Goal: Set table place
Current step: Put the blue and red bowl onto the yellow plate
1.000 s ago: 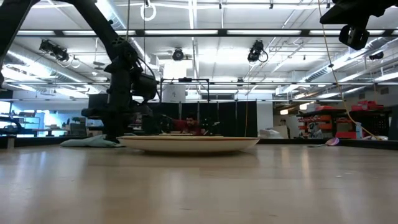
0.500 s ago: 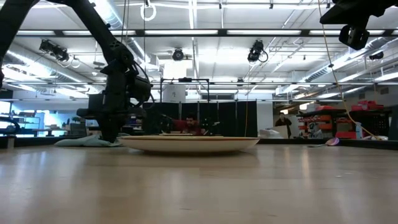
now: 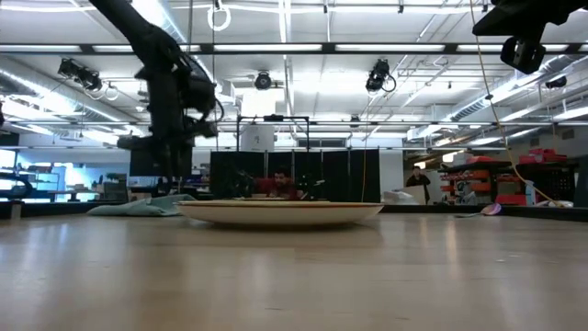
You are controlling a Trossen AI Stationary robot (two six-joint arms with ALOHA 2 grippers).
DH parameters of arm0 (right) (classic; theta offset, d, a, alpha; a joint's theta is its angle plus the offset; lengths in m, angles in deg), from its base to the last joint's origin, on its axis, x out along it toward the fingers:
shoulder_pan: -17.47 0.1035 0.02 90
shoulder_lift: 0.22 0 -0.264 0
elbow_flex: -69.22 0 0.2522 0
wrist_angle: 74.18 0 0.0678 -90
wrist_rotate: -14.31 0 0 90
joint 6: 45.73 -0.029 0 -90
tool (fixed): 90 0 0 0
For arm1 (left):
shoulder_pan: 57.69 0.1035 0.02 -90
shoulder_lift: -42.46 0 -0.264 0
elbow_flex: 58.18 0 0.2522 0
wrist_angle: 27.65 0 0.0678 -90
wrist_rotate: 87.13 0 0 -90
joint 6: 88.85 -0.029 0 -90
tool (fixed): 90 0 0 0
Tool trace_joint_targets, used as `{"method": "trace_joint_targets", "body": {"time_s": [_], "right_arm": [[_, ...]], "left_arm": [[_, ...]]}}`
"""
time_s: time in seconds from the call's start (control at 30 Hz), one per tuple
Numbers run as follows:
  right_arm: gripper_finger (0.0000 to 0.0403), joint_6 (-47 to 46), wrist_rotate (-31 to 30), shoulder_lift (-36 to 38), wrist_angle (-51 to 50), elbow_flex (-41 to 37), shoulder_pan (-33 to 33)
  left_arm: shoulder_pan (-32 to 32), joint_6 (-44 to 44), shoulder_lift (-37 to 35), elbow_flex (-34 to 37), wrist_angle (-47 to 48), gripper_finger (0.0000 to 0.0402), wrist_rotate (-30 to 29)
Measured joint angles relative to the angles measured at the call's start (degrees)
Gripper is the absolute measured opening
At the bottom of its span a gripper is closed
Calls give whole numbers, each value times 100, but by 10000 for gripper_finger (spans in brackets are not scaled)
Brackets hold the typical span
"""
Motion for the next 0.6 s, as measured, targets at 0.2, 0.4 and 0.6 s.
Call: {"method": "trace_joint_targets", "body": {"time_s": [0.2,0.4,0.6], "right_arm": [[17,34,0,0,-1,0,-1],[17,139,0,-2,-1,0,0],[17,161,0,0,0,0,0]], "left_arm": [[-228,303,-906,-3,107,78,360],[-754,670,-1763,-6,132,73,1786],[-1577,1156,-2574,-10,135,67,2555]]}}
